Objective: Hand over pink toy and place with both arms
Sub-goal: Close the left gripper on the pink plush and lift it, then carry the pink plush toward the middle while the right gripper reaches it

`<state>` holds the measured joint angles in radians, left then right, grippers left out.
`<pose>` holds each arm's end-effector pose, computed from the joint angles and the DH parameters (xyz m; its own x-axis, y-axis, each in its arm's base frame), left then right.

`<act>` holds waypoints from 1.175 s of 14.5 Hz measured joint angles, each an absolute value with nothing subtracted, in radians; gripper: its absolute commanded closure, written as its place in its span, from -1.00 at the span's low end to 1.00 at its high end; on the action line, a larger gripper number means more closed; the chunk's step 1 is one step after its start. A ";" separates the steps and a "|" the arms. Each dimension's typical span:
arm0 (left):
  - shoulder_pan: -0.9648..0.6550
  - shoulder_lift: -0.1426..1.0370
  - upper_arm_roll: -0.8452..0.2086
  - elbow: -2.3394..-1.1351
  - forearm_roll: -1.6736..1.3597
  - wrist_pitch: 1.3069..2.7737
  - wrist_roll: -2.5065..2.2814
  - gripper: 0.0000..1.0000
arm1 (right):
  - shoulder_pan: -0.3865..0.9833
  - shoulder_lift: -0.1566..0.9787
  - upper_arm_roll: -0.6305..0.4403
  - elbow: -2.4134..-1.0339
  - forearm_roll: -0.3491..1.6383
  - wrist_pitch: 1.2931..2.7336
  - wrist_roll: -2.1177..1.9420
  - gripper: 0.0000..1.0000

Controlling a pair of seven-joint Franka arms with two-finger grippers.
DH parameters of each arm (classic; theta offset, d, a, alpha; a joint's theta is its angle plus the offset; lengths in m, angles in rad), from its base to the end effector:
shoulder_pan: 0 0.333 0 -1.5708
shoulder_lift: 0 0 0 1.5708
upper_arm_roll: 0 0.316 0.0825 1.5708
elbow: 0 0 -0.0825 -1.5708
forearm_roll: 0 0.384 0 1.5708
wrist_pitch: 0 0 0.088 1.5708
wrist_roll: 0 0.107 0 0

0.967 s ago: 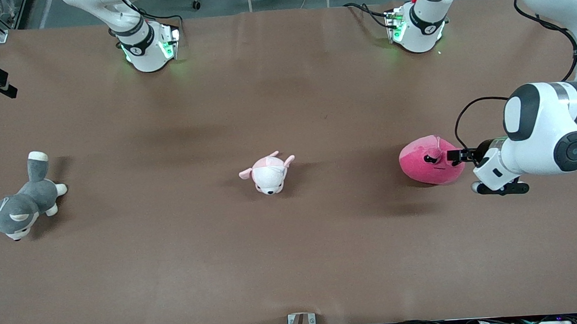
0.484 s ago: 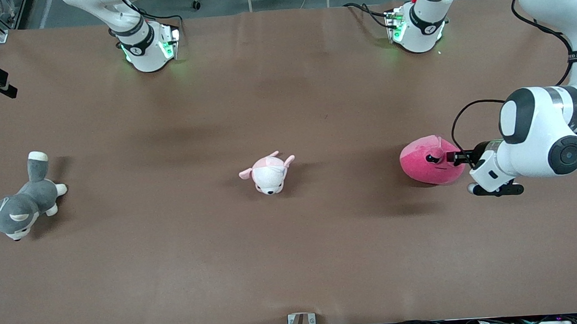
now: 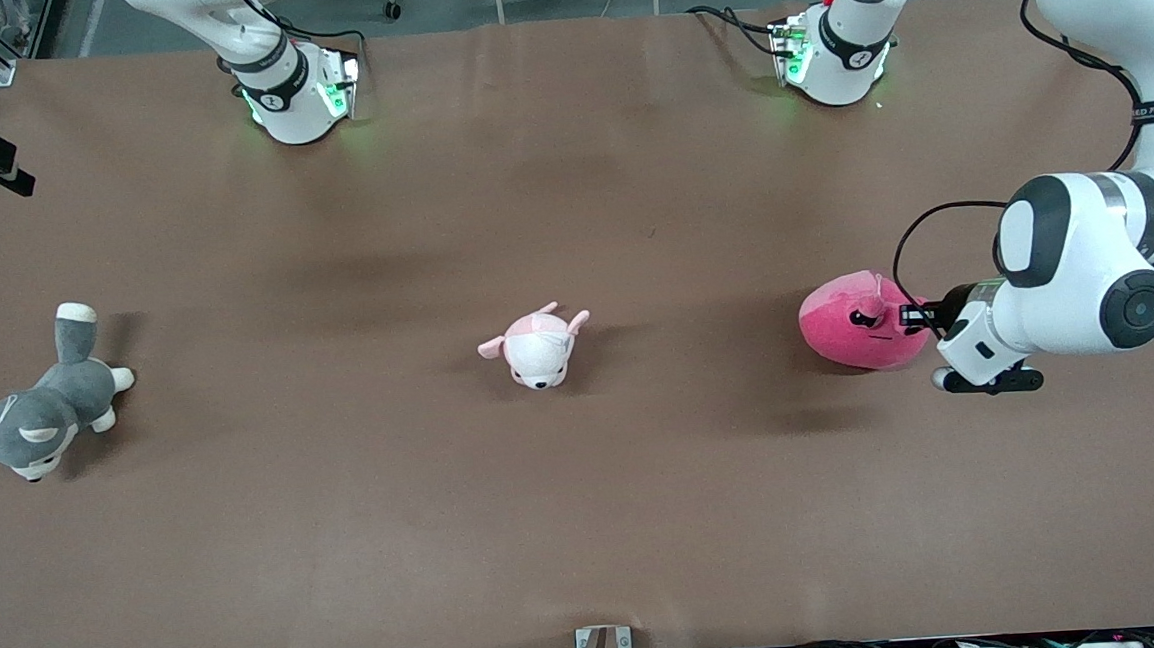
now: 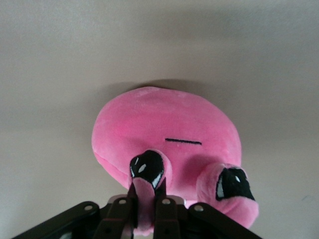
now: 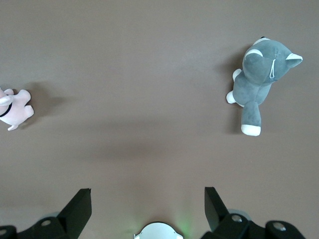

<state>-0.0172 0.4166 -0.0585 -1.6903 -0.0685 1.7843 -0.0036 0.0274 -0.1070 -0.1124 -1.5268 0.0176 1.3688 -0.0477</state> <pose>0.6232 -0.0500 0.3347 0.9466 -0.0564 -0.3174 -0.0321 -0.9962 0.0813 0.4962 -0.0440 0.6837 0.9982 -0.0324 -0.0501 -0.0340 -0.9989 -0.0318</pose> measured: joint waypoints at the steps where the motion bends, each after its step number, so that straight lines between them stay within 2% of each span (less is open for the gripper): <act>1: -0.017 0.411 -0.058 -1.687 -0.070 1.784 -0.004 1.00 | 0.027 -0.107 -0.112 -1.527 0.018 1.369 -0.048 -1.00; 5: -0.016 0.359 -0.080 -1.672 -0.086 1.760 -0.018 1.00 | 0.027 -0.107 -0.112 -1.527 0.018 1.369 -0.048 -1.00; 9: -0.017 0.309 -0.139 -1.539 -0.150 1.572 -0.175 0.99 | 0.028 -0.107 -0.112 -1.527 0.018 1.369 -0.048 -1.00; 14: -0.024 0.294 -0.347 -1.394 -0.188 1.481 -0.560 1.00 | 0.028 -0.098 -0.111 -1.528 0.018 1.368 -0.048 -1.00; 17: -0.038 0.298 -0.478 -1.331 -0.191 1.481 -0.776 1.00 | 0.022 -0.019 -0.116 -1.529 0.013 1.381 -0.047 -1.00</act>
<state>-0.0378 0.2976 -0.4778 -1.3306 -0.1907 1.4814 -0.7762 0.0219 -0.0185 -0.1163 -1.5289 0.0132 1.3809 -0.0473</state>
